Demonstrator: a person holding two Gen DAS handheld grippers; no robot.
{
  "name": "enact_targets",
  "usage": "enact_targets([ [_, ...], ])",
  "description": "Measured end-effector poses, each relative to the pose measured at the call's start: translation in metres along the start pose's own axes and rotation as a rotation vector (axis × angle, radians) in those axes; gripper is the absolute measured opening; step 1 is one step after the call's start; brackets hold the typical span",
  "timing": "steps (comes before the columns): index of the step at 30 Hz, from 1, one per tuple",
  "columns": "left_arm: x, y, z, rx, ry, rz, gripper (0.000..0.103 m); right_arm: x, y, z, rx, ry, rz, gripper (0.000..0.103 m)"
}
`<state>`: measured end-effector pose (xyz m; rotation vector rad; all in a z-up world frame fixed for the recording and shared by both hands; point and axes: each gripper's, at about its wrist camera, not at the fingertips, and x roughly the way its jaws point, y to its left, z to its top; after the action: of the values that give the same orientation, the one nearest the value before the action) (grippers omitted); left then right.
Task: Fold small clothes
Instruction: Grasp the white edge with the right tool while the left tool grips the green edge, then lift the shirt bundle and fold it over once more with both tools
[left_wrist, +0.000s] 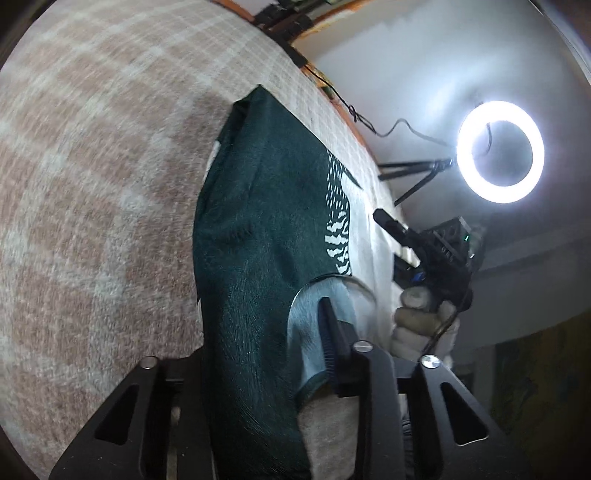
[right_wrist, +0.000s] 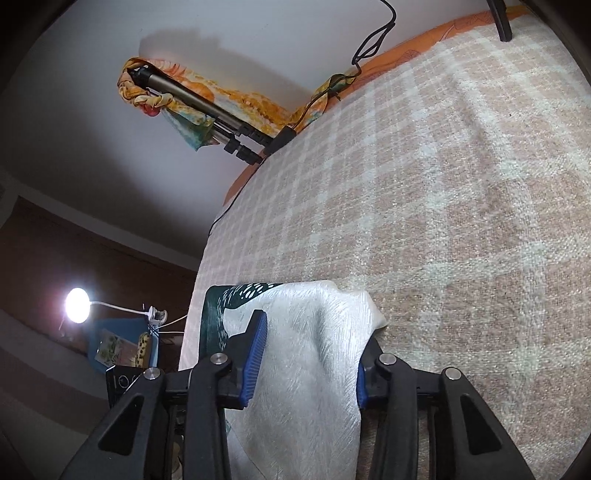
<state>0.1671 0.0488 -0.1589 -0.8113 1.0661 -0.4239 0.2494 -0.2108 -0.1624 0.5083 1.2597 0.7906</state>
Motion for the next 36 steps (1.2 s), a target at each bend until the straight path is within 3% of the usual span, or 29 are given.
enact_targets([
  [3,0.001,-0.008,-0.002,0.061,0.005,0.028,0.012,0.001,0.000,-0.003,0.005,0.000,-0.026,0.025],
  [7,0.005,-0.023,-0.002,0.155,-0.007,0.064,0.011,0.001,0.007,-0.005,-0.017,-0.009,-0.072,0.006],
  [19,-0.003,-0.045,-0.007,0.327,-0.070,0.166,0.007,-0.013,0.056,-0.012,-0.190,-0.098,-0.160,0.001],
  [36,0.001,-0.058,-0.011,0.393,-0.096,0.207,0.007,-0.021,0.066,-0.016,-0.236,-0.141,-0.182,0.000],
])
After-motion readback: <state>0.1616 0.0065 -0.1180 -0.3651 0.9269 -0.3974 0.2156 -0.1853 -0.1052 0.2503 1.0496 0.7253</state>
